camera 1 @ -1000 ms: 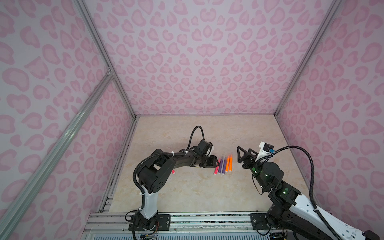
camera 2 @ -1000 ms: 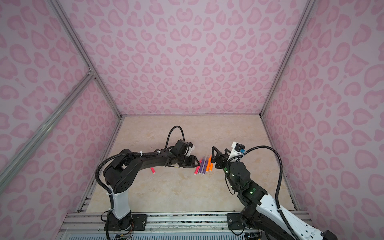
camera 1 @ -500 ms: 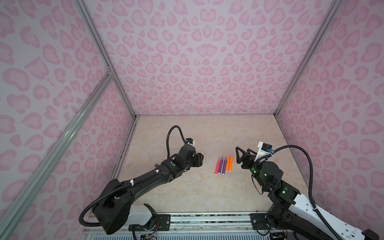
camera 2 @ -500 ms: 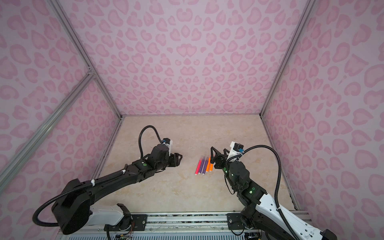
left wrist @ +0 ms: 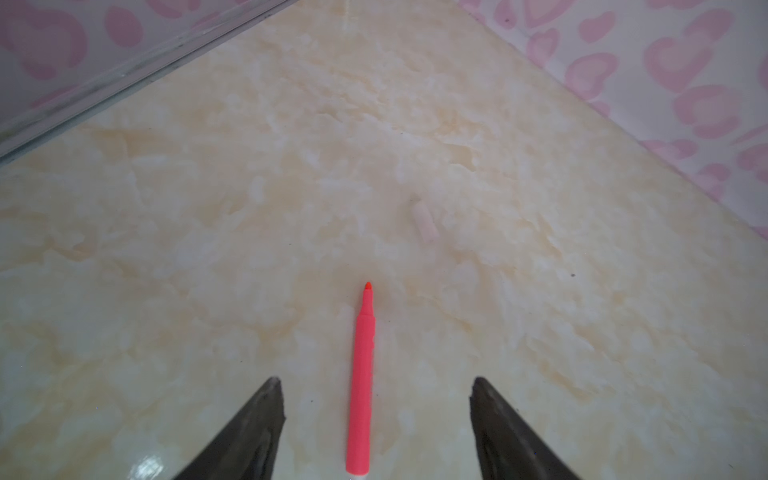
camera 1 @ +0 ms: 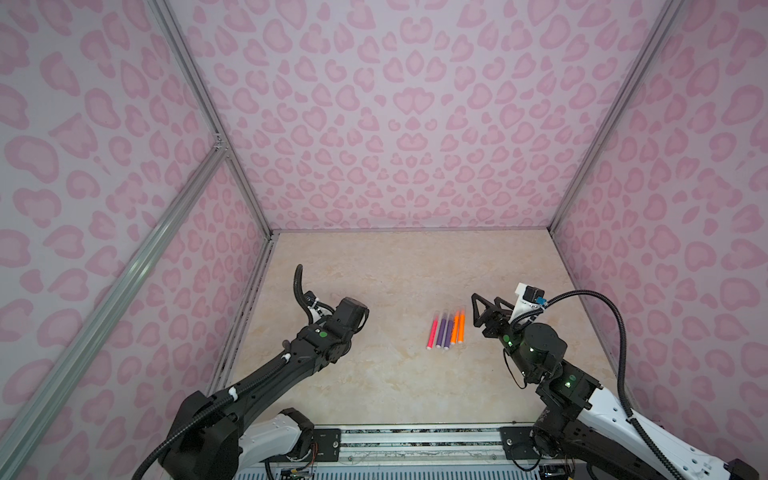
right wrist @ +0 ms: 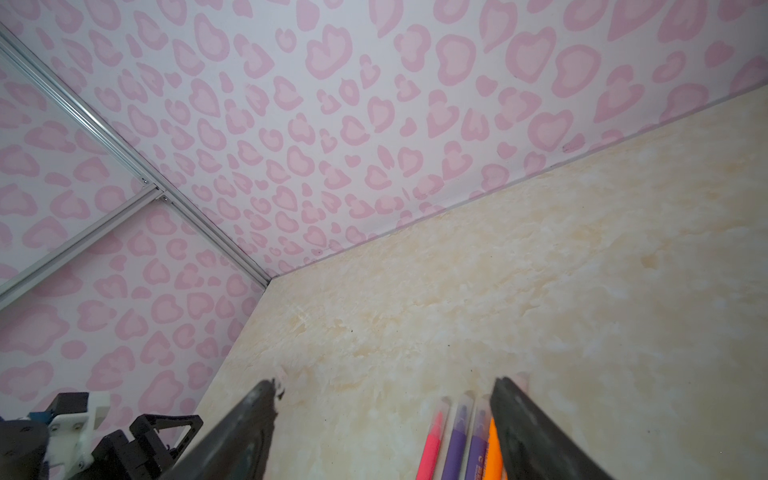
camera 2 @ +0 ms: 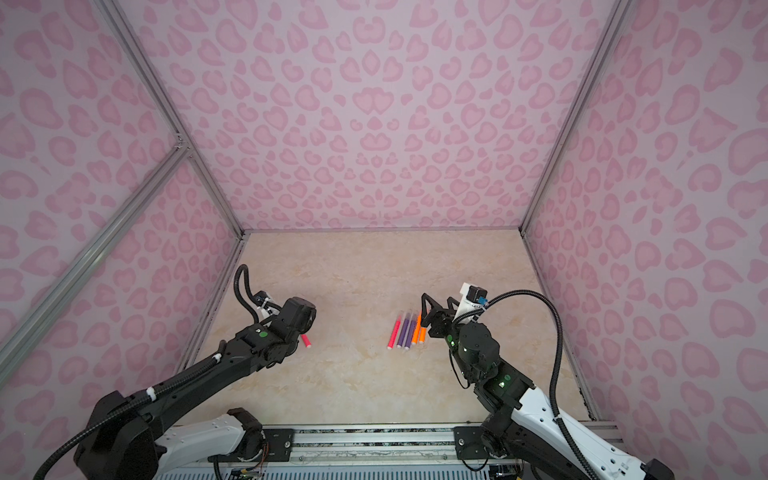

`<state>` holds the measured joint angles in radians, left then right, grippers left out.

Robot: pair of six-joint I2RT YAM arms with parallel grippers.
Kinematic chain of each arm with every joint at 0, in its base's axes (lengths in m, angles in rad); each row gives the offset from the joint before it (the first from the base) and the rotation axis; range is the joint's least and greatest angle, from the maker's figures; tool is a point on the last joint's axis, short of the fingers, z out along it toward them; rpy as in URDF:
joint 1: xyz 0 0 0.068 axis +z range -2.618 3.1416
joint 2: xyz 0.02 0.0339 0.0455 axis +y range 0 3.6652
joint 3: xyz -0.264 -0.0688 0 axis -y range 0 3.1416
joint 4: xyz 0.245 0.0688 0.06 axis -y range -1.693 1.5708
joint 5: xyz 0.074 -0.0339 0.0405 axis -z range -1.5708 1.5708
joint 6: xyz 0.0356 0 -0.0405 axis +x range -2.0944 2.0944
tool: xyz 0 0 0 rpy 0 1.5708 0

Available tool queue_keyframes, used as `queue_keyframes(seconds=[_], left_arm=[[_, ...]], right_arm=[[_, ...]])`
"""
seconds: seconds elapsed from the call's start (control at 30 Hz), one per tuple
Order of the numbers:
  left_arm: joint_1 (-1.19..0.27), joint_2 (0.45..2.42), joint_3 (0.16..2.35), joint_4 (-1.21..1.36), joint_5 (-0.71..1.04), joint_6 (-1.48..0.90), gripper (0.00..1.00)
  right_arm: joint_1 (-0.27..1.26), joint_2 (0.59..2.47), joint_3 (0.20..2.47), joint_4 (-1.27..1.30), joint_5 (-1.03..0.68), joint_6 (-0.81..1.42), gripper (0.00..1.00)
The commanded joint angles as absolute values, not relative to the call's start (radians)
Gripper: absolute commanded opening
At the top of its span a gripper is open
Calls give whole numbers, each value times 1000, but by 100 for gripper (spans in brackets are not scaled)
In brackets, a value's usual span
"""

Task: Insert the pens into the pen caps
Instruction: 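Raise the left gripper and move it over the uncapped pink marker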

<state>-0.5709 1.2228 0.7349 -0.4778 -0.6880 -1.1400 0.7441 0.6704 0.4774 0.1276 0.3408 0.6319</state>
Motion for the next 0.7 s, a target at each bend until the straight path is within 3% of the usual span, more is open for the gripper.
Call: queue_keyframes(seconds=[0.0, 0.23, 0.67], left_arm=[[-536, 1316, 770, -579, -626, -1218, 69], [-473, 1516, 835, -554, -475, -1140, 56], [-458, 1664, 881, -542, -393, -1111, 54]], right_arm=[[744, 676, 484, 135, 349, 620, 82], [744, 681, 488, 132, 347, 617, 82], [744, 650, 480, 124, 347, 618, 82]])
